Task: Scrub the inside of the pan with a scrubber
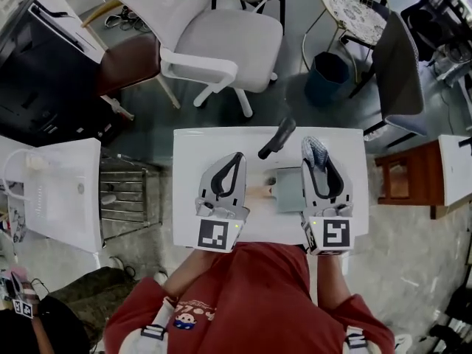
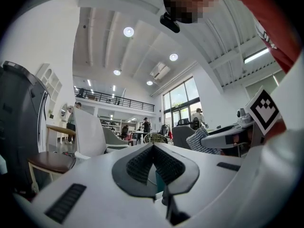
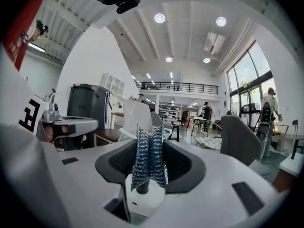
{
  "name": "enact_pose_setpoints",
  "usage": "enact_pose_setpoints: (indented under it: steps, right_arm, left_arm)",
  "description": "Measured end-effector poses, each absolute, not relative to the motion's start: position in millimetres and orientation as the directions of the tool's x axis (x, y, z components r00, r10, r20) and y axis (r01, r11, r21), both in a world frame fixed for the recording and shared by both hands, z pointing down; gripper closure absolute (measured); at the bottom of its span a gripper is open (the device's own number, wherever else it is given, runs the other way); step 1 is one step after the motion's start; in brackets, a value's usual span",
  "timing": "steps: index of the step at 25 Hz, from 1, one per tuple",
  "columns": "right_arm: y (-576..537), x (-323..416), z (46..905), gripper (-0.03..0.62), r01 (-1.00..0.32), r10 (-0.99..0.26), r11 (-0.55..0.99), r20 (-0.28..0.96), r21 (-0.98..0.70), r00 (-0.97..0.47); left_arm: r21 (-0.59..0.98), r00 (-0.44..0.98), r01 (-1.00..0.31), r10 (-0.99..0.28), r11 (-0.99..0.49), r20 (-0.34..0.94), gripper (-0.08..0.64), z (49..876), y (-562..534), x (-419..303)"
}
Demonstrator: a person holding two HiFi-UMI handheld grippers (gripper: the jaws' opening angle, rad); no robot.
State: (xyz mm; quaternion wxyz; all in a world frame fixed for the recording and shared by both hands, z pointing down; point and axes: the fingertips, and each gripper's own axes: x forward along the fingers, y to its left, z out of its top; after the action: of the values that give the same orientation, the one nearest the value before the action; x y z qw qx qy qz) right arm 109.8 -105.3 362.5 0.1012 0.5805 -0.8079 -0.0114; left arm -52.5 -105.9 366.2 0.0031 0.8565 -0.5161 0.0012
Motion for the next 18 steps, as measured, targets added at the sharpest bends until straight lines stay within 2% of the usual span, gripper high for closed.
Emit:
enact_pose_setpoints:
  steps: [7,10,18]
  right_arm:
    - [-96,106,412,0.411,-0.906,-0.902,0.393,0.253,0.154,-0.349]
    - [-91,106,442,0.411,-0.863,-0.864,0.456,0.342,0.217,-0.37]
    - [-52,97,533,0.416,-0.634,-0.637,0.722,0.622,0.275,-0.456]
  left_arm:
    - [0.038,0.493,-0.87,-0.866,-0.492,0.079,0.546,409,-90,-39]
    - [0.051,0.498,-0.867,-0.859,-0.495,0.116,0.546,425,-84,-36]
    - [0.076,0.49,-0.872,-0.853,-0.484,0.179,0.546,464,-71,-35]
